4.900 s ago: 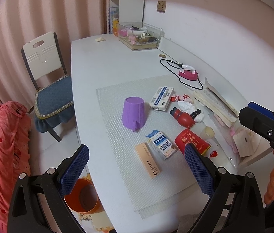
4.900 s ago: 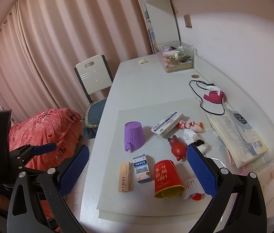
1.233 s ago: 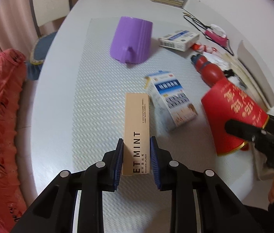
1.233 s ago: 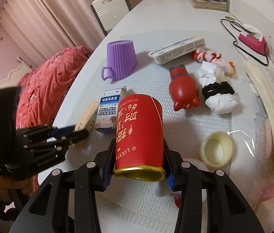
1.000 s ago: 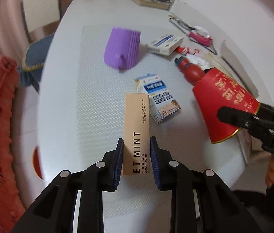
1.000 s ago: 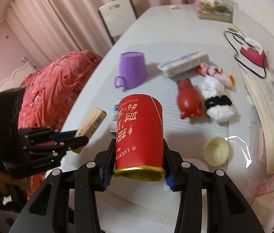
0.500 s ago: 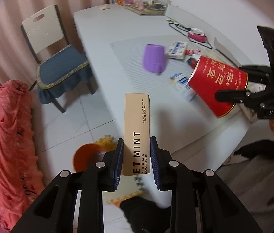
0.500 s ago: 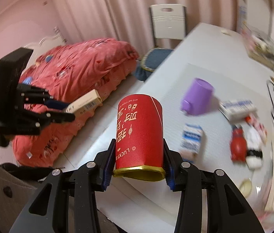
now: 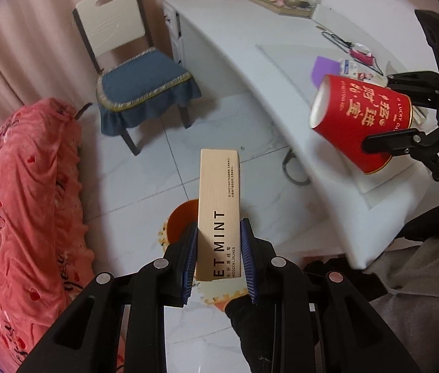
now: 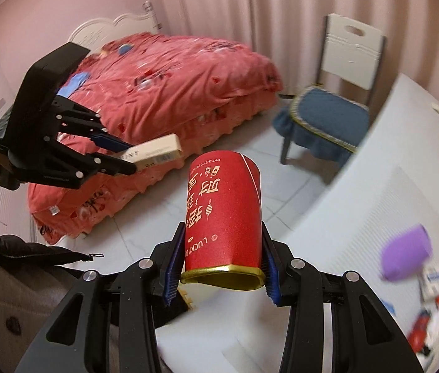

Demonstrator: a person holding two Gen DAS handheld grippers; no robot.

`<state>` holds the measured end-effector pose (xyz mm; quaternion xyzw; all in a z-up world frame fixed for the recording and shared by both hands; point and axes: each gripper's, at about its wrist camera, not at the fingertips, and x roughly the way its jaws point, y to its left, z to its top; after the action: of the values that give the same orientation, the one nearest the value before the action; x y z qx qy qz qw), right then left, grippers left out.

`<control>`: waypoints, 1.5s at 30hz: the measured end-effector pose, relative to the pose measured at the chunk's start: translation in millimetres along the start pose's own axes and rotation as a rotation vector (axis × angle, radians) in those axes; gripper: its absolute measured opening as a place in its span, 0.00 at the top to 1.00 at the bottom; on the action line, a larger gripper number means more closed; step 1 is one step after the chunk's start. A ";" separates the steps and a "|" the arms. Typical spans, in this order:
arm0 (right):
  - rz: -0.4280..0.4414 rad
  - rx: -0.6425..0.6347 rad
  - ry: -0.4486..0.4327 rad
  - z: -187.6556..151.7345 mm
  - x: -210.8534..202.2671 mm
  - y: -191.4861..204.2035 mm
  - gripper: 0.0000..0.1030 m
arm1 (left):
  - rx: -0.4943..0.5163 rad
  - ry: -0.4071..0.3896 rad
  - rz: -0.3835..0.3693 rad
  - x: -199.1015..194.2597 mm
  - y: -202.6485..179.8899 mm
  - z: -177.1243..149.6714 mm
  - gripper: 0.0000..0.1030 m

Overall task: Collect trash
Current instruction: 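Carry the red can and ET MINT box with both tools over the orange bin, then open both tools to drop the can and box into the bin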

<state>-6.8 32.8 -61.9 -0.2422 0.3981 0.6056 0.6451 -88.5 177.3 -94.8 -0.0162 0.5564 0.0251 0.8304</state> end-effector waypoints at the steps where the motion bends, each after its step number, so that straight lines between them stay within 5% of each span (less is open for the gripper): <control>1: 0.011 -0.011 0.014 6.6 11.2 4.7 0.58 | -0.001 0.007 -0.004 4.2 7.0 -2.2 0.72; 7: 0.074 -0.057 0.111 37.3 87.7 21.2 0.58 | 0.022 0.039 -0.053 40.4 50.4 -15.8 0.72; 14: 0.123 0.039 0.249 52.0 208.8 12.8 0.58 | 0.051 0.089 -0.097 111.4 92.7 -32.3 0.72; 25: 0.099 0.156 0.447 15.5 338.2 -9.0 0.58 | 0.045 0.148 -0.173 201.3 125.9 -52.2 0.72; 33: 0.064 0.292 0.540 -11.8 391.9 -35.8 0.56 | -0.025 0.183 -0.211 248.7 130.6 -51.3 0.72; 37: 0.063 0.336 0.565 -14.5 405.7 -42.3 0.46 | -0.040 0.193 -0.211 264.7 130.6 -48.3 0.70; 41: 0.040 0.328 0.569 -14.0 410.4 -43.2 0.42 | 0.001 0.226 -0.207 273.2 122.1 -49.2 0.52; 45: 0.037 0.346 0.581 -15.6 410.4 -46.4 0.38 | 0.021 0.239 -0.197 276.1 120.1 -51.2 0.51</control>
<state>14.4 255.0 -409.8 -0.2844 0.6666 0.4460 0.5251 -38.2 300.9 -369.4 -0.0647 0.6472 -0.0644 0.7568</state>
